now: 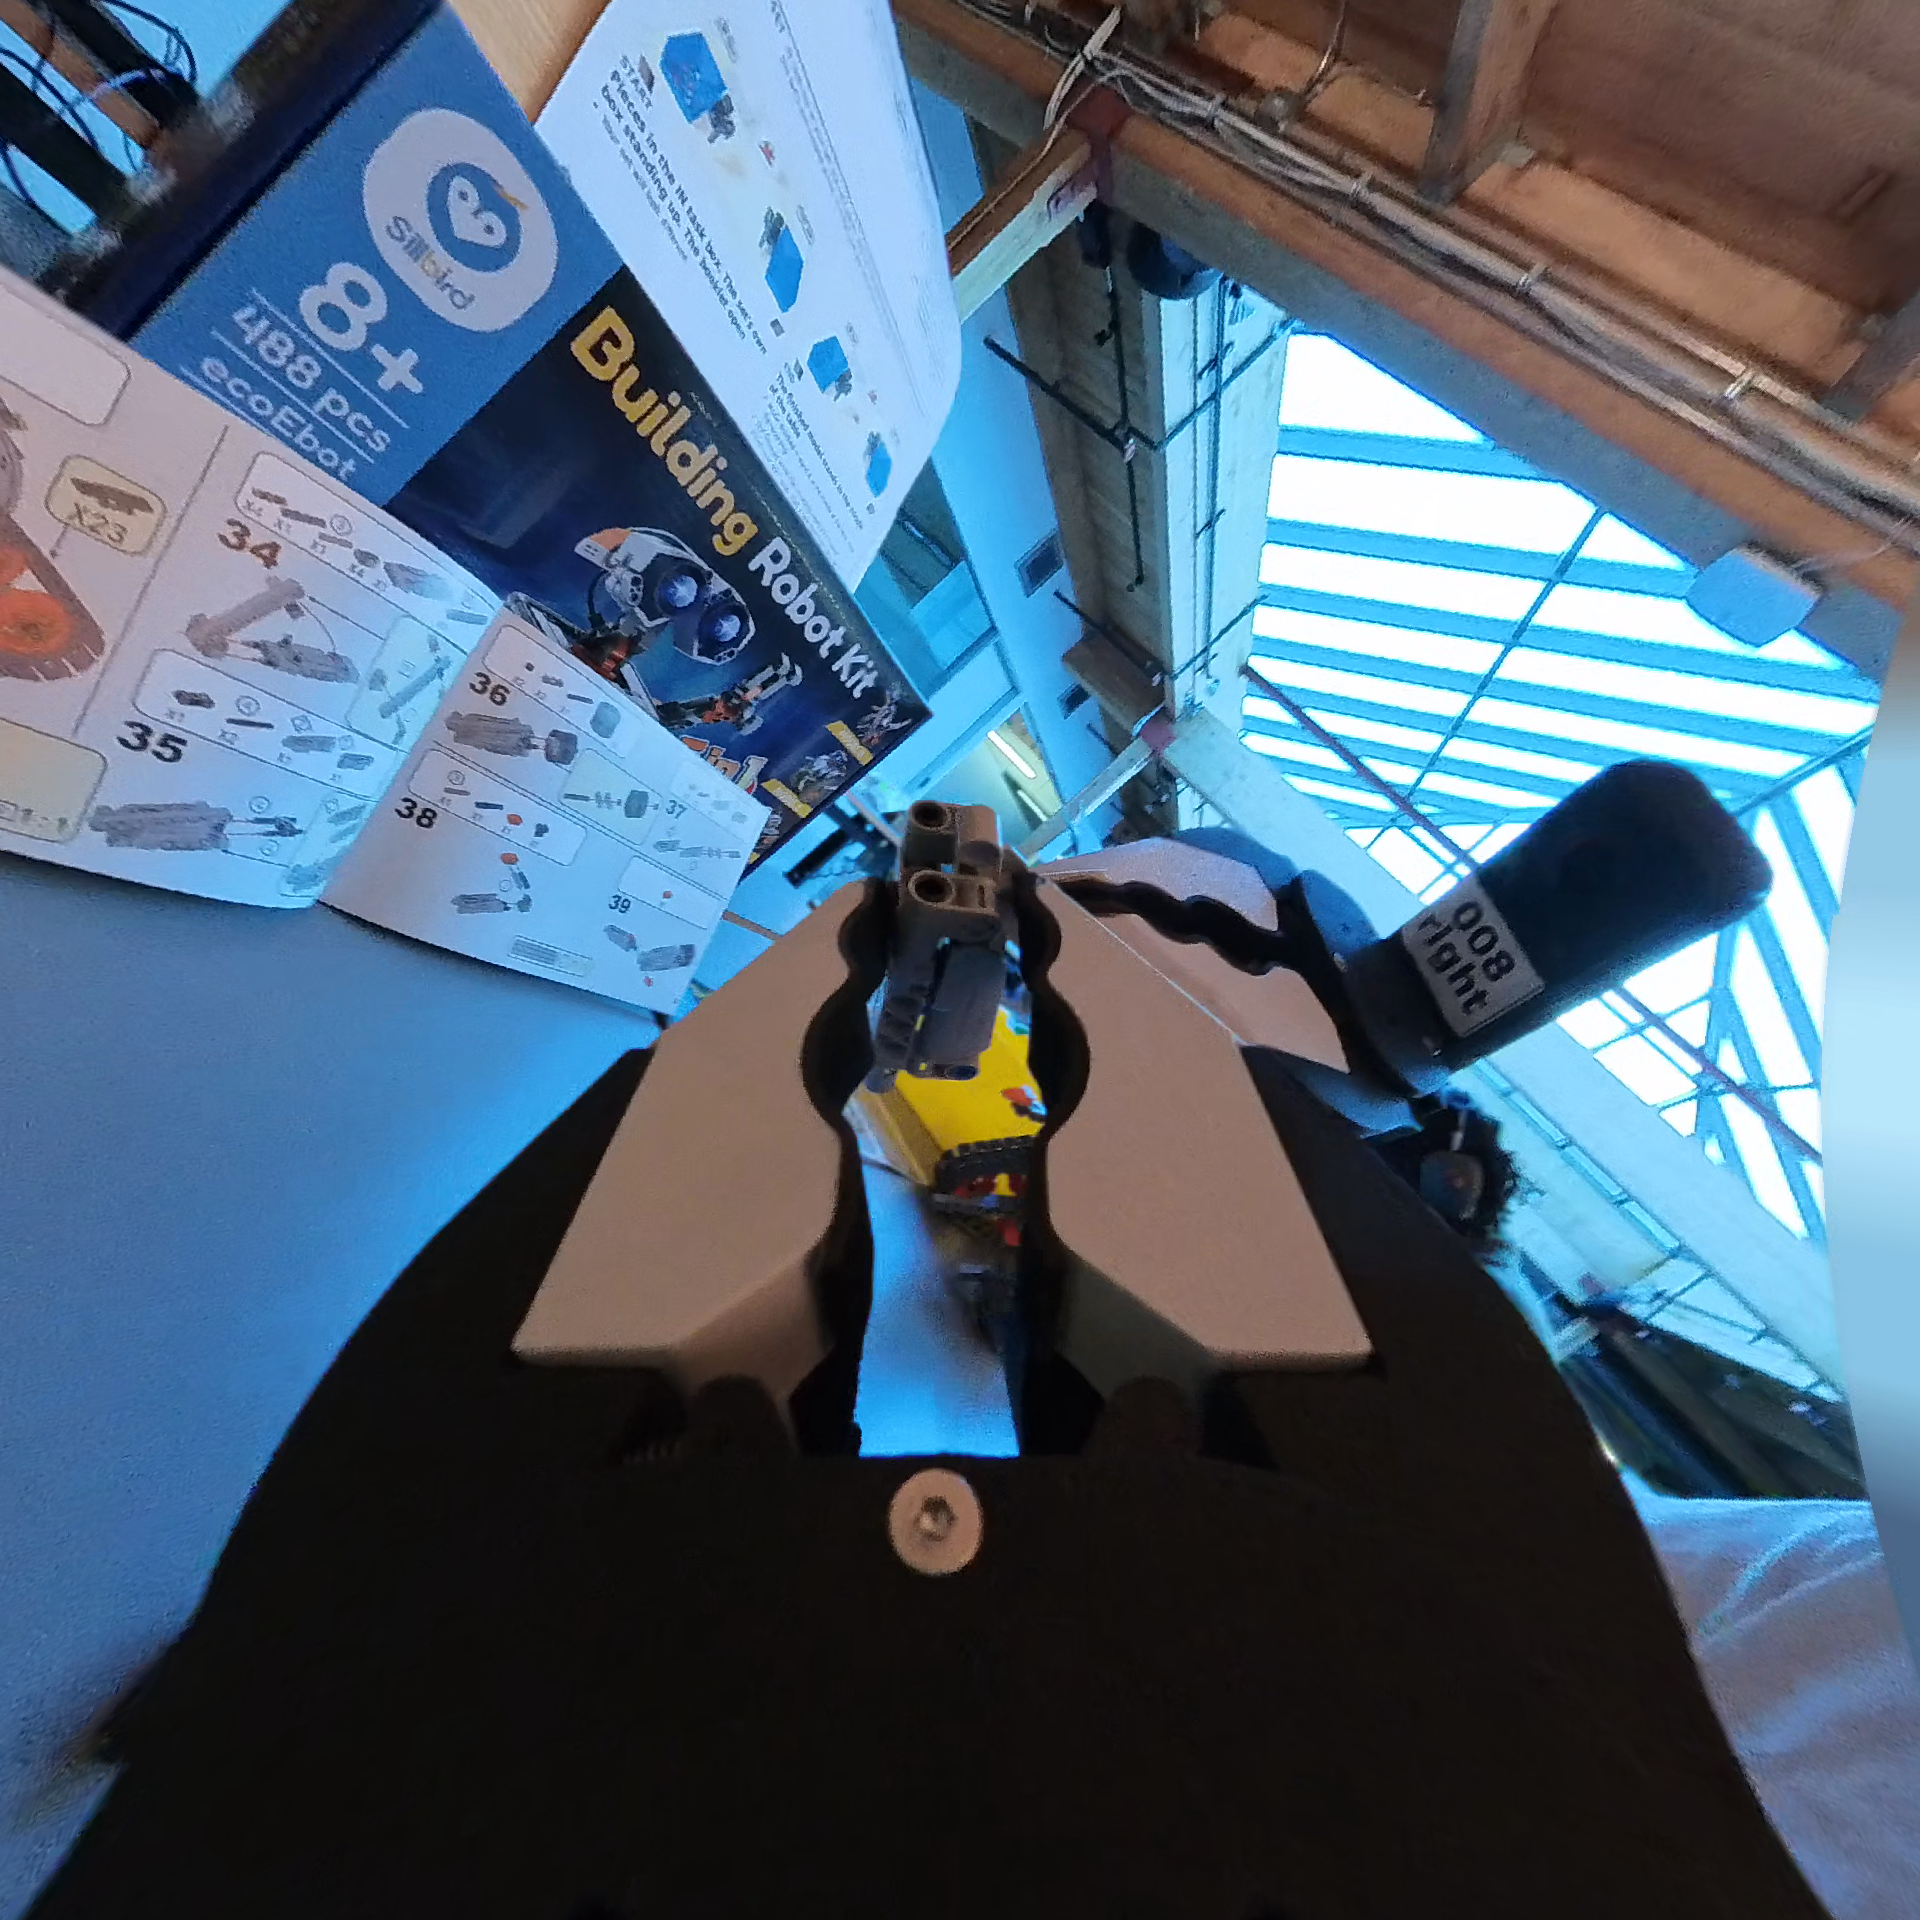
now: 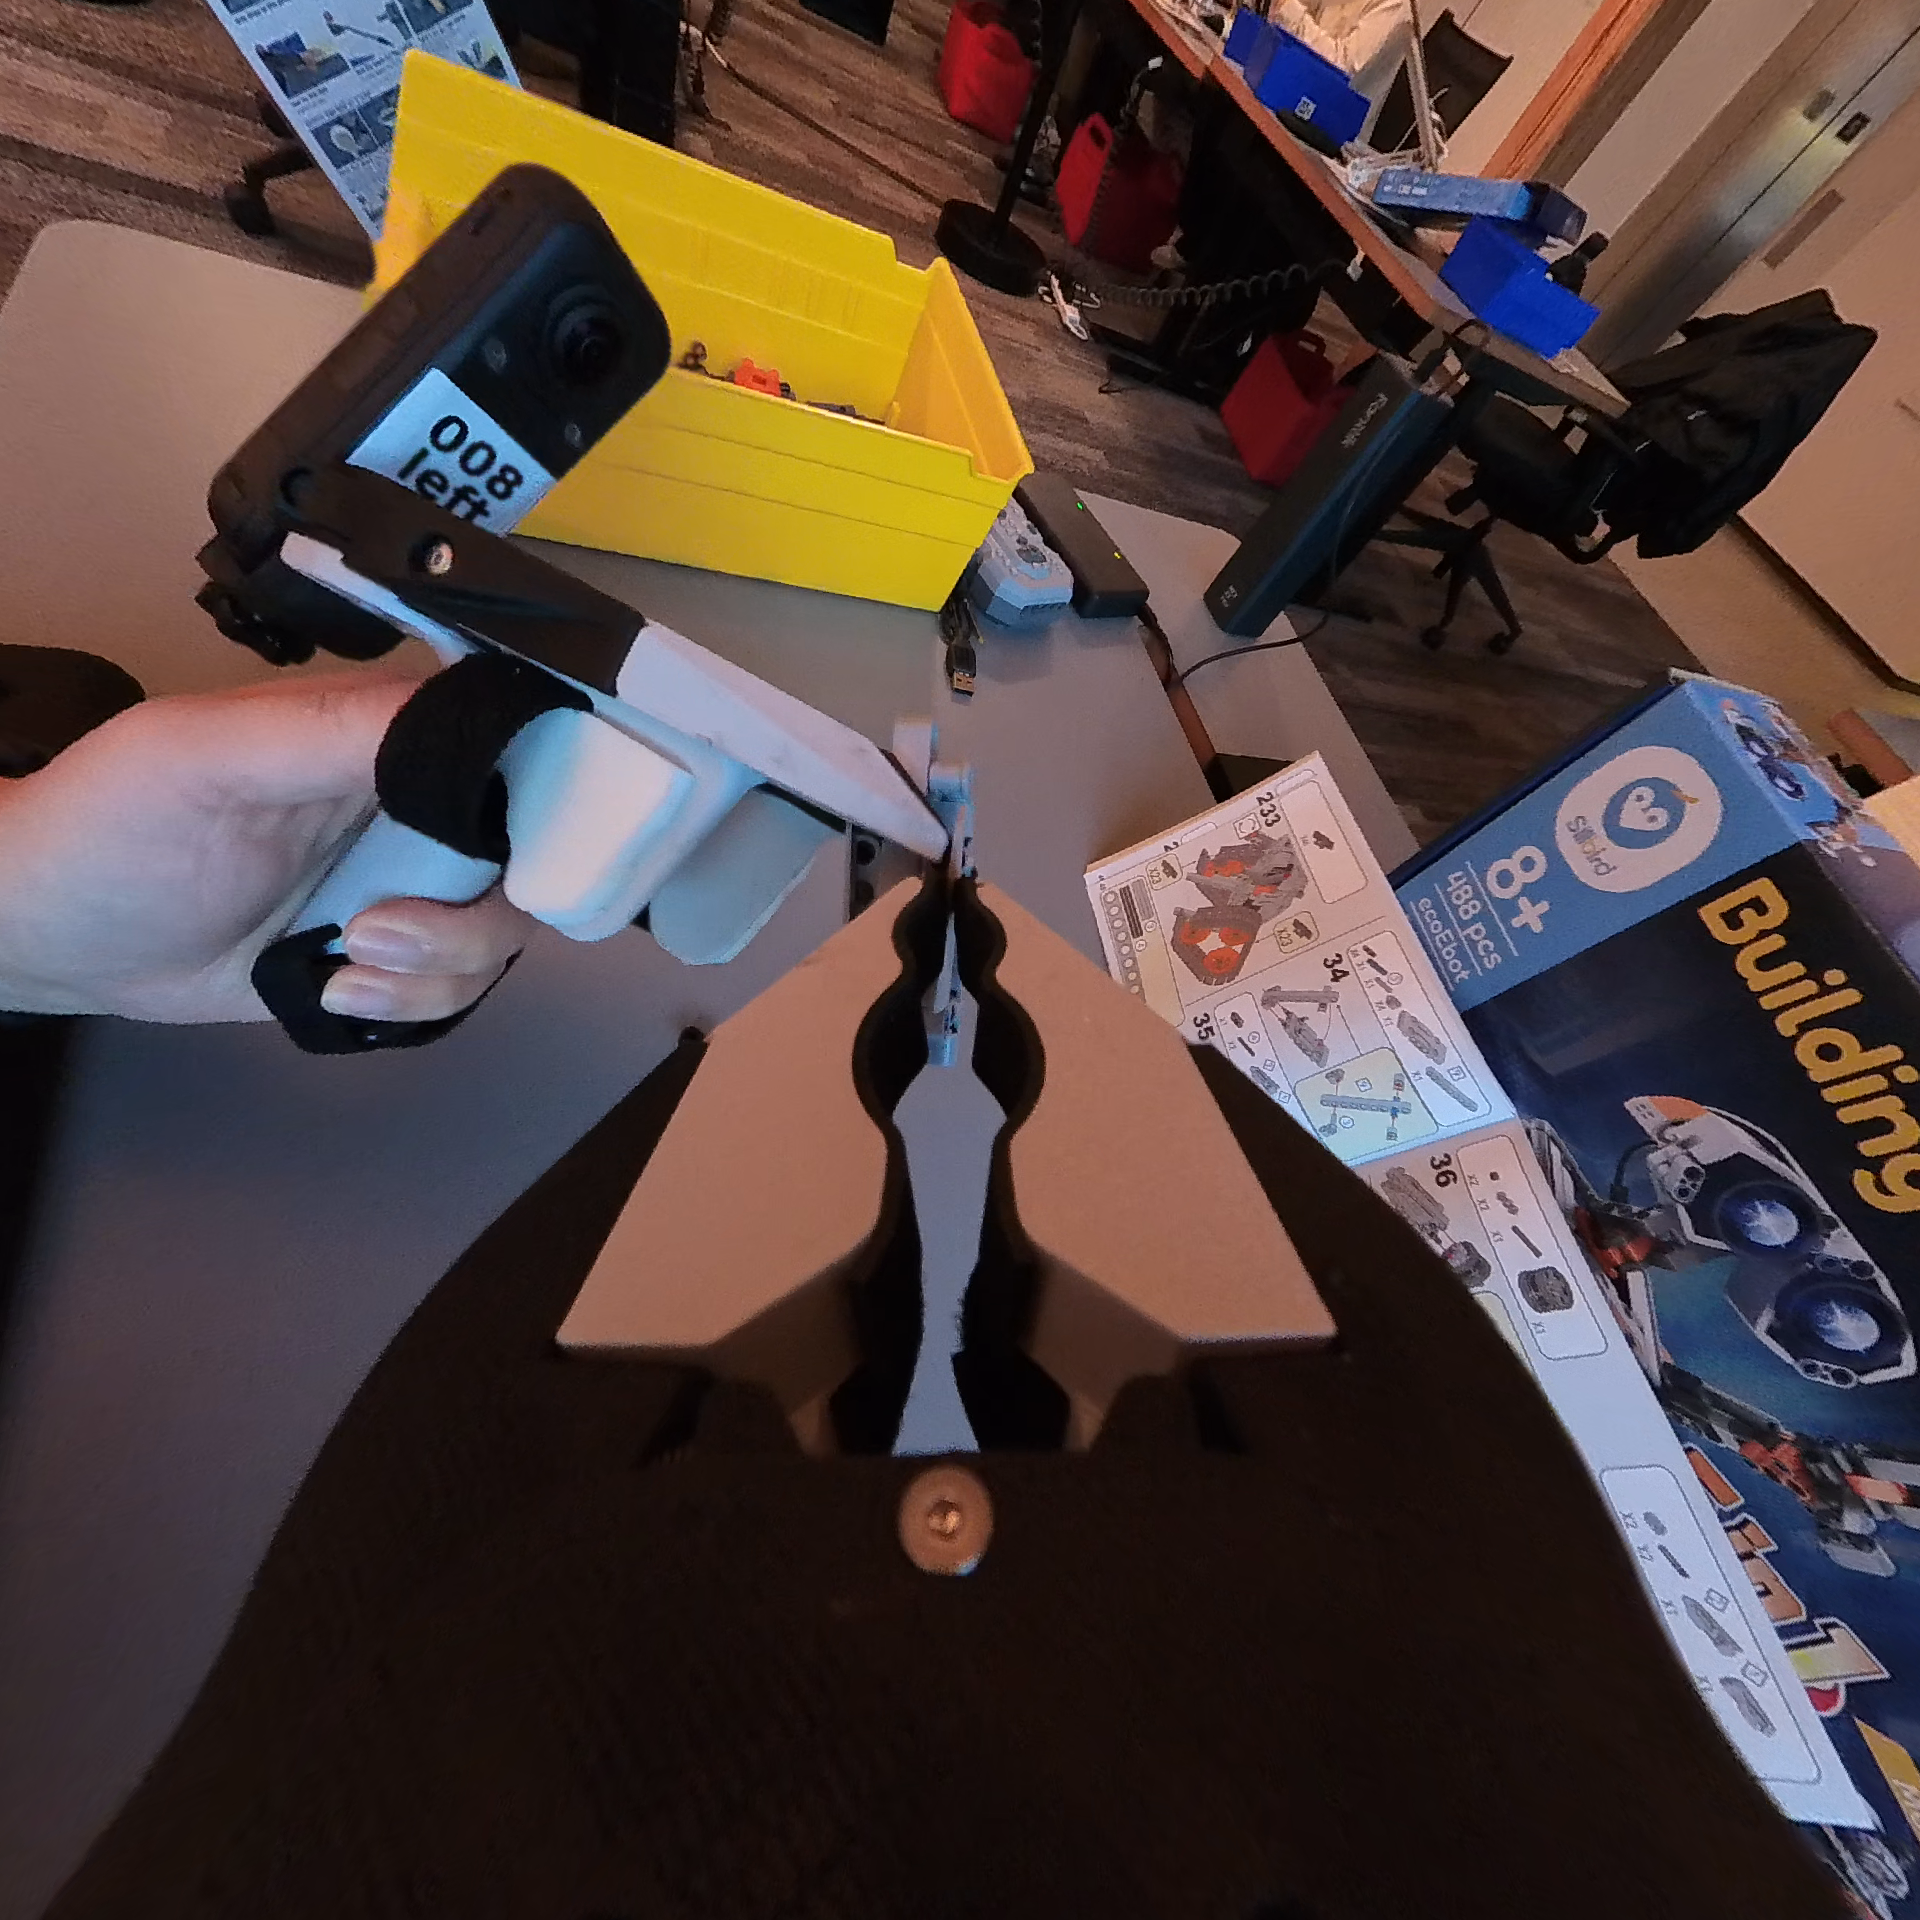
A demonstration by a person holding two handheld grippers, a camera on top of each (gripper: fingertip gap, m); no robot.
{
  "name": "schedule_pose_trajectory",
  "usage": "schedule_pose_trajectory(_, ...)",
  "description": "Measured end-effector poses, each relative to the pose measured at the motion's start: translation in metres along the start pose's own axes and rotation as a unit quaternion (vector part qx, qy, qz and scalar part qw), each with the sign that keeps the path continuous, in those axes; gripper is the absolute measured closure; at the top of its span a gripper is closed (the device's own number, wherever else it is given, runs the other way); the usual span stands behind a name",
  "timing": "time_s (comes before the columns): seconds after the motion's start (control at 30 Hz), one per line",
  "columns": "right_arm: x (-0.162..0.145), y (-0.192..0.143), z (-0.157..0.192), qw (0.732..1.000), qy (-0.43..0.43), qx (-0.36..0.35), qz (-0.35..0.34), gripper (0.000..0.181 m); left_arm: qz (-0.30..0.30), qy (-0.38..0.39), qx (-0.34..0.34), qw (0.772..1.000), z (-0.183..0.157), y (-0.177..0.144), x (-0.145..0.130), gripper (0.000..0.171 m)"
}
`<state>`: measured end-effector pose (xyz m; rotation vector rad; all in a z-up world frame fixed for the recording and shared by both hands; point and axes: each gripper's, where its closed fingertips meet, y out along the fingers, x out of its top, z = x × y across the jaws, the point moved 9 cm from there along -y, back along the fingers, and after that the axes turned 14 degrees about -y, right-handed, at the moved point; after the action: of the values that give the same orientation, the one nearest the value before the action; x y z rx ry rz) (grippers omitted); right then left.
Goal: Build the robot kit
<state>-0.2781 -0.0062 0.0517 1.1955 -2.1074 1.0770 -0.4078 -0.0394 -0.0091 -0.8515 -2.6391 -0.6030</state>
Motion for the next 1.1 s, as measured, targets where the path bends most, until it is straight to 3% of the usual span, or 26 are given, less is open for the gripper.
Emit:
schedule_pose_trajectory(0.3,0.0009,-0.0006,-0.0001,1.000,-0.024,-0.016,-0.011,0.180,-0.007,-0.059,-0.030,0.998,0.0034,-0.0002,0.0034,0.150)
schedule_pose_trajectory(0.5,0.0006,0.0011,0.0006,0.999,-0.025,-0.024,-0.011,0.179,-0.022,-0.057,-0.065,0.996,-0.0007,-0.0045,0.0088,0.139)
schedule_pose_trajectory(0.83,-0.0016,0.0020,0.0003,0.999,-0.012,-0.021,-0.021,0.179,-0.021,-0.071,-0.052,0.996,0.0017,-0.0030,0.0094,0.143)
schedule_pose_trajectory(1.1,-0.0042,0.0028,0.0013,1.000,-0.015,-0.023,-0.016,0.180,-0.020,-0.030,-0.023,0.999,-0.0019,-0.0025,0.0080,0.143)
